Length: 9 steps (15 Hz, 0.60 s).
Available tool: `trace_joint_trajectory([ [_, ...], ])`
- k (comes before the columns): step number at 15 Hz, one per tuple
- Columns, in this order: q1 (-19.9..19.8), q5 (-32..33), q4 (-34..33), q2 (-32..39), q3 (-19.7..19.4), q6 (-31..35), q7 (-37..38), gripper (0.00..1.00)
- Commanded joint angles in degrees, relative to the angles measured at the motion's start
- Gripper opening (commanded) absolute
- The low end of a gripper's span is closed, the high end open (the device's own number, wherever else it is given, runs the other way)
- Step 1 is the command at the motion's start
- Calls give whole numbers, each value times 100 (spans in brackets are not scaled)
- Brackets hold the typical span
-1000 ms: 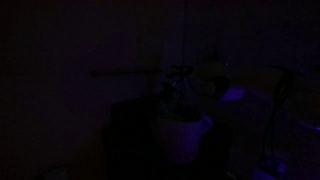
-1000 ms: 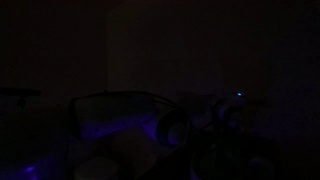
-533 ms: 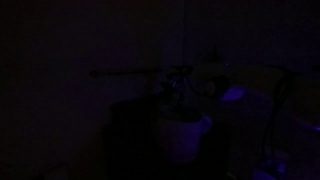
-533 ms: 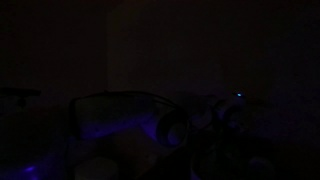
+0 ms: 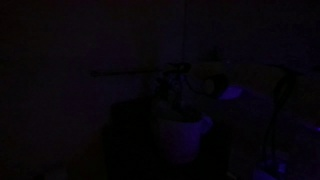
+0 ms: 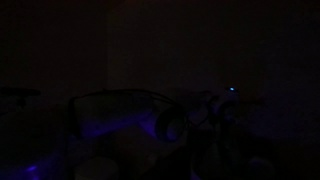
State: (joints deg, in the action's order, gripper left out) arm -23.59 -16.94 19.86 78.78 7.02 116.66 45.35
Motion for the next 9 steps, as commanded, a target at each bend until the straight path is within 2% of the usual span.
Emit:
trace_joint_trajectory([
  [1,69,-8,12,-41,-111,880,408,9],
  [7,340,140,259,19,-509,2332,2225,9],
  [9,497,166,108,190,-754,2501,2865,9],
])
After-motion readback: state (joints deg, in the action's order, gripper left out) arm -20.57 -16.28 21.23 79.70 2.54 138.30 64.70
